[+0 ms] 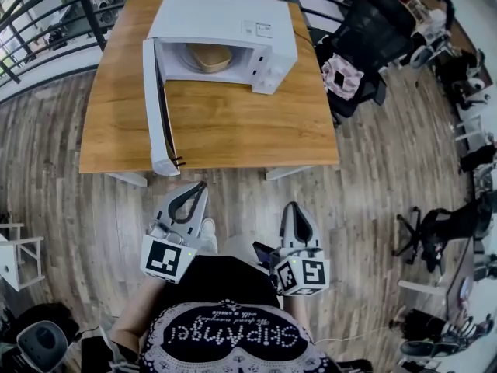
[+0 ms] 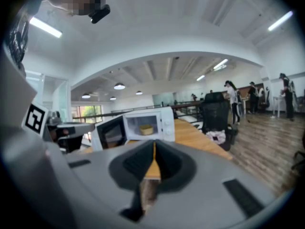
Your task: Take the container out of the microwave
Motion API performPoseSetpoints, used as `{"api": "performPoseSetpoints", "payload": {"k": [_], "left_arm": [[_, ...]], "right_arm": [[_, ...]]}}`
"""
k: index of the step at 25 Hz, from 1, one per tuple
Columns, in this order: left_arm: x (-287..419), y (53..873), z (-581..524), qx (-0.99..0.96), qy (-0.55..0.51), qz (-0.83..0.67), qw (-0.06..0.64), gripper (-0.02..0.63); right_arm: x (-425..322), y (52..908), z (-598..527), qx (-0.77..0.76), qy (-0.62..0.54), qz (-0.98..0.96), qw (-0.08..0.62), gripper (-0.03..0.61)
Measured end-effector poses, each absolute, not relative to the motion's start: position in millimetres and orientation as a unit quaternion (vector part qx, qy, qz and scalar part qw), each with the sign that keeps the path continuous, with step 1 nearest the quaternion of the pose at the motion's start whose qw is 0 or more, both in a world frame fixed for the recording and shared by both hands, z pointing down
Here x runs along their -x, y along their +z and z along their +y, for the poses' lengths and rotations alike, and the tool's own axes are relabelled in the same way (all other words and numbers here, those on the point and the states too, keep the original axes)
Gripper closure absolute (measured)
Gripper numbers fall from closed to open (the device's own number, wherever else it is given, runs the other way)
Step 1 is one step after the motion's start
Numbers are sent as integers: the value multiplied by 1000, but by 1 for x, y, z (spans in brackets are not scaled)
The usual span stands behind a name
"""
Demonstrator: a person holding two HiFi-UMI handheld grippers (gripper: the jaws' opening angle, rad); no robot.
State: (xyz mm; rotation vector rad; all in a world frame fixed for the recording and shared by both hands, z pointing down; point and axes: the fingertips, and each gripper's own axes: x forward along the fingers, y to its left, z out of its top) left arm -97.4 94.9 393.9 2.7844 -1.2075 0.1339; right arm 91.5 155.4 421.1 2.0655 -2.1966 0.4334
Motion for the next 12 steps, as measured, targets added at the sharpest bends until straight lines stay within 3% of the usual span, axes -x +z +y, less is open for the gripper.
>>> {"api": "performPoseSetpoints", "payload": {"k": [12], "left_arm": [[103, 393, 91, -914, 39, -401, 56, 581]], "right_arm": [[-82, 419, 149, -673, 138, -725, 53, 545]]}}
